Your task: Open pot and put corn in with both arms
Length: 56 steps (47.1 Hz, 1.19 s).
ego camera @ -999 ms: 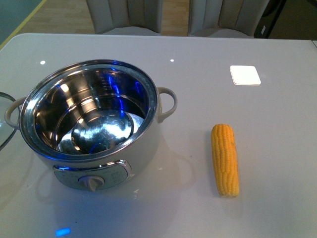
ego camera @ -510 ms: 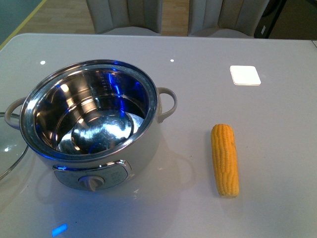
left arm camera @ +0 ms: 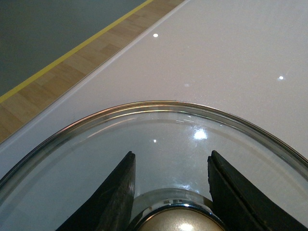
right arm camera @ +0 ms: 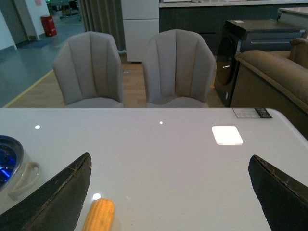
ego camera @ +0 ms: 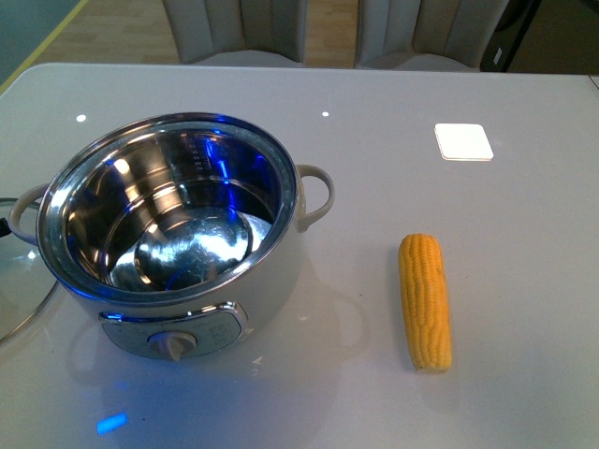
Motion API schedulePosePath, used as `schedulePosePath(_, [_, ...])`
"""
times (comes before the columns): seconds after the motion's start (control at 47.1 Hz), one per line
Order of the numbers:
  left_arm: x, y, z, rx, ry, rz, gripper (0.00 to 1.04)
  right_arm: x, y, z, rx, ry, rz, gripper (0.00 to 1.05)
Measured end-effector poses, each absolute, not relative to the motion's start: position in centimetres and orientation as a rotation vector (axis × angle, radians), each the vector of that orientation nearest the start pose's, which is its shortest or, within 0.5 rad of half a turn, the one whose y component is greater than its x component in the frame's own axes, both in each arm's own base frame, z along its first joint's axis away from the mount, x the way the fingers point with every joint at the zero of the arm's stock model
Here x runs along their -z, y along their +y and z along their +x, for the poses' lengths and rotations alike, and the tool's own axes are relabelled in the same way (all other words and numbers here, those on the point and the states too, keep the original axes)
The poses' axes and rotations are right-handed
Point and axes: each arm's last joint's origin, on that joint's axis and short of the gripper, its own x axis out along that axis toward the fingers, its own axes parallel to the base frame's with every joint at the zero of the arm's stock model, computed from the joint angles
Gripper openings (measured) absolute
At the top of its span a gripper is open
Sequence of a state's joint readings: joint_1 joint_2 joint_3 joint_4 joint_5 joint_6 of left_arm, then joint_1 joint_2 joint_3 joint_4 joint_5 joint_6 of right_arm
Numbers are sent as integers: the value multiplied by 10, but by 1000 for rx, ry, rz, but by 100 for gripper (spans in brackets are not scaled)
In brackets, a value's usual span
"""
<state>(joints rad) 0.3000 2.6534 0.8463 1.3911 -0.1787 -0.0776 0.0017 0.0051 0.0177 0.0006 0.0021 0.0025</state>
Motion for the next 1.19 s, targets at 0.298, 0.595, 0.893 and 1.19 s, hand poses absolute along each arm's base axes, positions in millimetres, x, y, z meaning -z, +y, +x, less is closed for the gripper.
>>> schedulePosePath(0.298, [62,101,316,-510,420,-111,99,-169,0,97,0,-14,3,96])
schedulePosePath(0.595, [61,100,315,-516,416,-125,98,-169,0,97,0,-14,3,96])
schedulePosePath(0.893, [-28,107,310,-499,267,-140,98,-169,0,97,-1,-14,2,96])
schedulePosePath(1.19, [-98,108,309,-464,163,-163,98,-169,0,97,0,-14,3,96])
